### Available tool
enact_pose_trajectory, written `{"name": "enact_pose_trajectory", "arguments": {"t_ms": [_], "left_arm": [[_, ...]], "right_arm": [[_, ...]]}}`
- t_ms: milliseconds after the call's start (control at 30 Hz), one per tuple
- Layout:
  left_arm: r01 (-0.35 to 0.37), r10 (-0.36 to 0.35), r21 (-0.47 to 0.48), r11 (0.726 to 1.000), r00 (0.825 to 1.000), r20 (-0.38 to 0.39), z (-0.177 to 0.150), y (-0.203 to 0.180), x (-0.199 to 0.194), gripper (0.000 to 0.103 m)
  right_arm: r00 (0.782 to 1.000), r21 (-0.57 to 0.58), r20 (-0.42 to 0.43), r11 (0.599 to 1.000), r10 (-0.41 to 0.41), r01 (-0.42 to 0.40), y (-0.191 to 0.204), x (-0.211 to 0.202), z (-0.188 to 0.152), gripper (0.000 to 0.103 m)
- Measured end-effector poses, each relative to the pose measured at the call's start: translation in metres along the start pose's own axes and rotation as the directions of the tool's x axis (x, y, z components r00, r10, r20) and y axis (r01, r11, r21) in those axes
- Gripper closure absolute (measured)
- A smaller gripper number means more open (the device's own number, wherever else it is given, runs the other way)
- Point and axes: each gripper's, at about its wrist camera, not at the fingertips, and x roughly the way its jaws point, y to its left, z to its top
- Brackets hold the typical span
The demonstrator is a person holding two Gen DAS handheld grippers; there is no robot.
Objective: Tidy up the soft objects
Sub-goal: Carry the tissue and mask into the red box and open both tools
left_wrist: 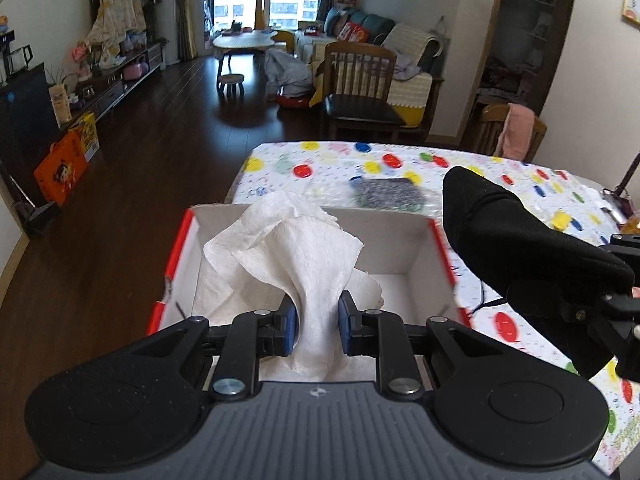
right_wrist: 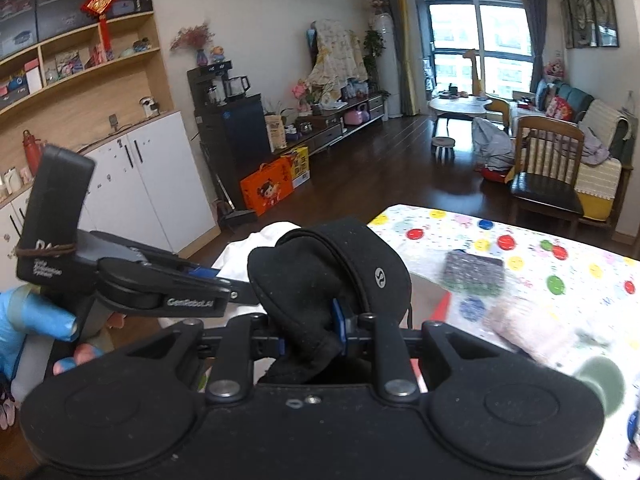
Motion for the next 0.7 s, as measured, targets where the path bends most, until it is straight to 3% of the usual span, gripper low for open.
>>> {"name": "enact_pose_trajectory", "arguments": {"t_ms": [367,700], "left_arm": [[-0.001,0.0,-0.006,1.0,0.998,-0.069,0.004,0.037,0.057,0.082],[0.005,-0.004,0.009,1.0,0.988,-0.157,-0.007,0.043,0.107,0.082]], "right_arm": [[0.998,-0.015,-0.063,0.999,-0.031,0.03,0.008,0.073,-0.005,0.082],[0.978,0.018,-0.193,0.997,-0.073,0.078,0.002,0.129,-0.021,0.082]]}}
